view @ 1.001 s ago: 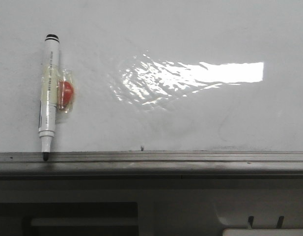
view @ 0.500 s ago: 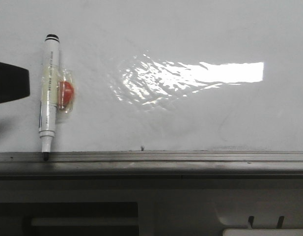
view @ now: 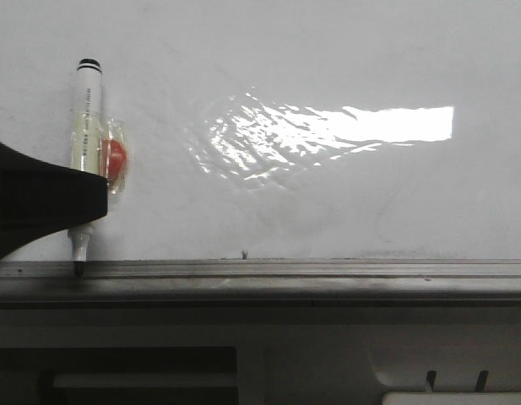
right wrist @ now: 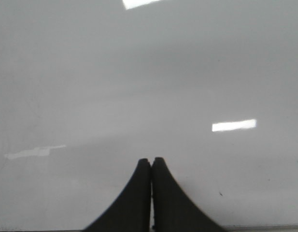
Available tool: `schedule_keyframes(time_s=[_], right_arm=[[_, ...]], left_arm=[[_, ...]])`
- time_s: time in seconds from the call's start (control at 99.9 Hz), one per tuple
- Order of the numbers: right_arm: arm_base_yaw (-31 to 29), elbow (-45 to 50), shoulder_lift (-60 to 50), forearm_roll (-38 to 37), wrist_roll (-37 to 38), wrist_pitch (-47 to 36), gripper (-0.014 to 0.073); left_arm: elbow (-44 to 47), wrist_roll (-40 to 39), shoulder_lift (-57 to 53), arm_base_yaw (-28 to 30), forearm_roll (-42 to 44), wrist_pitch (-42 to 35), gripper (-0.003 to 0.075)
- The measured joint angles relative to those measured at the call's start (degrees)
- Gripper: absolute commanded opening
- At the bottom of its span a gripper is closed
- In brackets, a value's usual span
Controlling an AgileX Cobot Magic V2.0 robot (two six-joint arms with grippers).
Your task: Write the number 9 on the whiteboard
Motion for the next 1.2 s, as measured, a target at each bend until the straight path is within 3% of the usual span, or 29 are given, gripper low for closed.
schedule_keyframes(time_s=[0.17, 0.29, 0.54, 0.7, 0.81, 1.001, 1.071, 1.201], right_arm=[[0.0, 0.0, 0.0, 0.0, 0.0, 0.0, -0.0069], [0.0, 0.0, 0.0, 0.0, 0.0, 0.0, -0.0069], [0.1, 0.0, 0.0, 0.0, 0.0, 0.7, -0.0069], [3.6, 0.0, 0.0, 0.0, 0.0, 4.7, -0.0069], [10.0, -0.1, 0.0, 0.0, -0.1, 6.5, -0.0069], [22.0, -3.4, 0.0, 0.0, -2.6, 11.6, -0.0062], [26.3, -4.8, 0.1, 0.0, -2.8, 12.3, 0.0009], [33.6, -8.1, 1.8, 0.1, -2.9, 12.6, 0.0332]], left_arm=[[-0.1, -1.1, 2.3, 0.0, 2.7, -1.7, 0.0355], [-0.2, -1.1, 3.5, -0.1, 3.0, -2.6, 0.0284], [-0.2, -1.2, 4.1, -0.1, -1.7, -3.3, -0.0022], [-0.2, -1.2, 4.1, -0.2, -1.8, -3.3, -0.002], [-0.2, -1.2, 4.1, -0.2, 0.6, -3.3, -0.002], [-0.2, -1.3, 0.7, -0.2, 16.1, -1.8, -0.002], [-0.2, -1.3, -1.4, -0.2, 19.2, -1.8, -0.002], [-0.2, -1.0, -3.6, -0.2, 23.6, -1.8, -0.002]])
